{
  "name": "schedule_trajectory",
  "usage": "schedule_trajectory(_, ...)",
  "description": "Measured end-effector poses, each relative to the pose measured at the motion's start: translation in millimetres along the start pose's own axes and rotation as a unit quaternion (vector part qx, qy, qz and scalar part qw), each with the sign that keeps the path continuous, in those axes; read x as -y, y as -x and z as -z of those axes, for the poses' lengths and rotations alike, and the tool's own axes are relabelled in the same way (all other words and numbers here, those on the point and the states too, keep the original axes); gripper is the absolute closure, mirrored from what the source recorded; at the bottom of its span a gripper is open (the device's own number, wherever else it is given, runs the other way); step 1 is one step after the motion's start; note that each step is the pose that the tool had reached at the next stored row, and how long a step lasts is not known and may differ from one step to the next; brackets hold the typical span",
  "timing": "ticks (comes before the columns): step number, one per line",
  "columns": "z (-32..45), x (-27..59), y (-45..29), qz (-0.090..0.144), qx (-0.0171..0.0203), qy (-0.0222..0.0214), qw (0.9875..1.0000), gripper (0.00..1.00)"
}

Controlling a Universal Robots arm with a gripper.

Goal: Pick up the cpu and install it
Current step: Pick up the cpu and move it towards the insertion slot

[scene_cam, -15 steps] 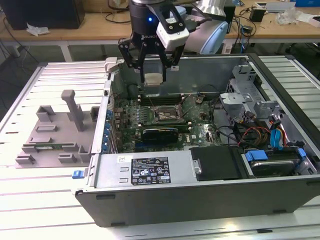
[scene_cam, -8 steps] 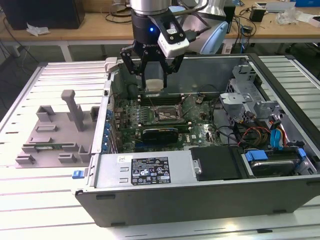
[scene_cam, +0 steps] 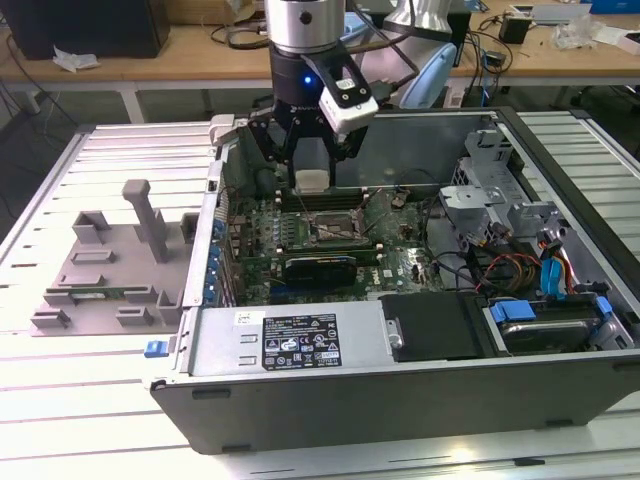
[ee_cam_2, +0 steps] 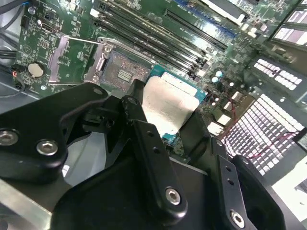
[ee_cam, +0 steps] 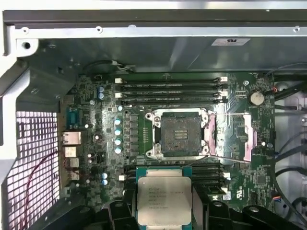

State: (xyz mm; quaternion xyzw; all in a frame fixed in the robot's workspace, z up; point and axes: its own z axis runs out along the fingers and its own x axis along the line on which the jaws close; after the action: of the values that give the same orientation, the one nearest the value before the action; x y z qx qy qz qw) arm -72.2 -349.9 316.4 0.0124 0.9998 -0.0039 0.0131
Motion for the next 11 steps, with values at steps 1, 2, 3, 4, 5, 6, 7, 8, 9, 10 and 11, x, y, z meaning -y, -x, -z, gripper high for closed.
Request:
schedule_trajectory(1, -1.8, -0.9, 0.8, 0.0, 0.0, -0.0012, 1.0, 0.45)
schedule_trajectory(2, -3.2, -1.7, 1.5, 0.0, 0.0001, -0.0025, 1.0, 0.45)
schedule_trajectory(3, -5.5, -2.5, 3.2, 0.0, 0.0, -0.0051, 1.0, 0.45)
schedule_trajectory(4, -7.6, -3.2, 5.3, 0.0, 0.0, -0.007, 1.0, 0.45)
schedule_trajectory(5, -9.2, -3.7, 7.0, 0.0, 0.0, -0.0084, 1.0, 0.45)
schedule_trajectory(6, -11.0, -4.4, 9.2, 0.0, 0.0, -0.0105, 0.9999, 0.45)
schedule_trajectory(7, -12.6, -5.0, 11.5, 0.0, -0.0001, -0.0124, 0.9999, 0.45)
schedule_trajectory(8, -14.3, -5.6, 14.1, 0.0, -0.0002, -0.0146, 0.9999, 0.45)
schedule_trajectory(9, -15.7, -6.3, 16.3, 0.0, -0.0003, -0.0163, 0.9999, 0.45)
schedule_trajectory(10, -18.7, -7.8, 20.6, 0.001, -0.0004, -0.0198, 0.9998, 0.45)
schedule_trajectory(11, -20.9, -8.8, 23.6, 0.001, -0.0006, -0.0231, 0.9997, 0.45)
